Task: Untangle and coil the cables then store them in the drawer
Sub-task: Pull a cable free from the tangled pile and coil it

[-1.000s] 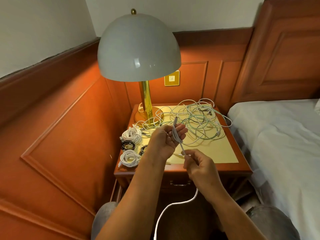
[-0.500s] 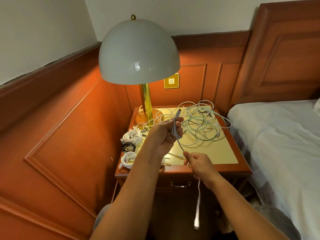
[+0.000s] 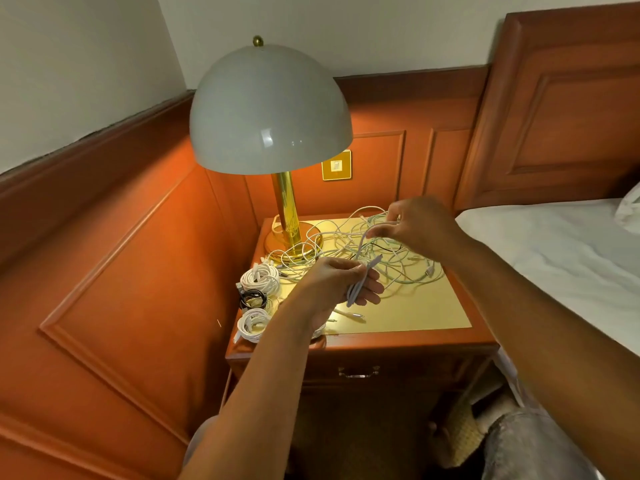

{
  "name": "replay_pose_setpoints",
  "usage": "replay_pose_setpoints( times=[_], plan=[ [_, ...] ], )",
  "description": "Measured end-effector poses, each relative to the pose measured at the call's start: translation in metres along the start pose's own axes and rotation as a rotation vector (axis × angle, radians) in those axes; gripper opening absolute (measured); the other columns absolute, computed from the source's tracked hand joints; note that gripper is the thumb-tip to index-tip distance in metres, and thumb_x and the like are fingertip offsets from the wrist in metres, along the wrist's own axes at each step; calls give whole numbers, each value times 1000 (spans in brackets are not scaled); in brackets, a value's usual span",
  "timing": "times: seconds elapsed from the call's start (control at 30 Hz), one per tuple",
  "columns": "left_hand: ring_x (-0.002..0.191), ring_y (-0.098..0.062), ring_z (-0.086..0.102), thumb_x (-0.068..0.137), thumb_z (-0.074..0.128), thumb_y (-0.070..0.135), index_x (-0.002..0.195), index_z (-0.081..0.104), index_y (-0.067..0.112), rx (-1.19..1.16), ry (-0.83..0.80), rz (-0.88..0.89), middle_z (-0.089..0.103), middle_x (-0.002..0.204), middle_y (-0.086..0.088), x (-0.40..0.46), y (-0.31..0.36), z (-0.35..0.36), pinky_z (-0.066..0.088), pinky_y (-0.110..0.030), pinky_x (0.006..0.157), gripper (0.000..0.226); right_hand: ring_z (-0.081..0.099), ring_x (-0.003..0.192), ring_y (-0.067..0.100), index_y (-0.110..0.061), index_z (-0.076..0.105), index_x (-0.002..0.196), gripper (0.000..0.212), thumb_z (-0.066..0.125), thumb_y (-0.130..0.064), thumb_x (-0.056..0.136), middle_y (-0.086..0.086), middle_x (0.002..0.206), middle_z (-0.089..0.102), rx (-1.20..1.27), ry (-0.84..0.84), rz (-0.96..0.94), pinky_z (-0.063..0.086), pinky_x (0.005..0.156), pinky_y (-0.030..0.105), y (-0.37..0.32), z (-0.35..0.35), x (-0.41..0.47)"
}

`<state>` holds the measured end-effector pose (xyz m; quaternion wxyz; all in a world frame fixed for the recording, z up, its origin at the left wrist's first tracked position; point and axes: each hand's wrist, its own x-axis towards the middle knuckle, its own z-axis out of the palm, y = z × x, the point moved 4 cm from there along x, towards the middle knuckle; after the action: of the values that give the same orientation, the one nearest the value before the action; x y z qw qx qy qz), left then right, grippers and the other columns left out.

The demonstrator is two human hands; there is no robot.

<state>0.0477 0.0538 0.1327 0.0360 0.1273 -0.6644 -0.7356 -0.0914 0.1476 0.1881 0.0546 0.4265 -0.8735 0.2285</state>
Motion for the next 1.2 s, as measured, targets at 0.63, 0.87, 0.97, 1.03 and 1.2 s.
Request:
replay_pose_setpoints(
  times=[0.63,0.87,0.97,1.03,1.2],
  plan=[
    [71,-20,72,100,33,3,103,59,-7,-520,312,-101,73,79,-13,27,-14,0,55,-29,71,28,42,56,8,-17,66,105,29,42,-3,99,-1,70,52,1004,-57,370,33,52,20,-32,102,-126],
    [59,-20,70,99,29,6,94,60,-5,-627,312,-138,71,67,-10,17,-10,1,51,-30,70,33,31,46,8,-12,66,95,20,50,-24,100,1,59,39,1156,-82,443,28,41,21,-22,114,-135],
    [54,-18,66,103,34,12,91,60,-2,-657,319,-120,65,62,-7,16,-7,-2,51,-27,65,32,29,44,8,-8,64,89,30,51,-34,97,0,55,37,1147,-105,438,27,41,21,-19,116,-135],
    [50,-16,63,104,35,12,90,59,-2,-653,312,-101,62,59,-5,16,0,-4,51,-24,56,31,28,44,8,-6,64,86,37,49,-38,97,-2,54,37,1147,-134,456,27,42,21,-15,120,-137],
    [48,-14,58,103,36,11,91,59,-4,-586,256,-80,60,56,-4,12,4,-4,46,-24,60,30,36,53,12,-9,67,97,26,42,-12,103,1,62,41,1110,-235,396,36,52,26,1,126,-125]
  ],
)
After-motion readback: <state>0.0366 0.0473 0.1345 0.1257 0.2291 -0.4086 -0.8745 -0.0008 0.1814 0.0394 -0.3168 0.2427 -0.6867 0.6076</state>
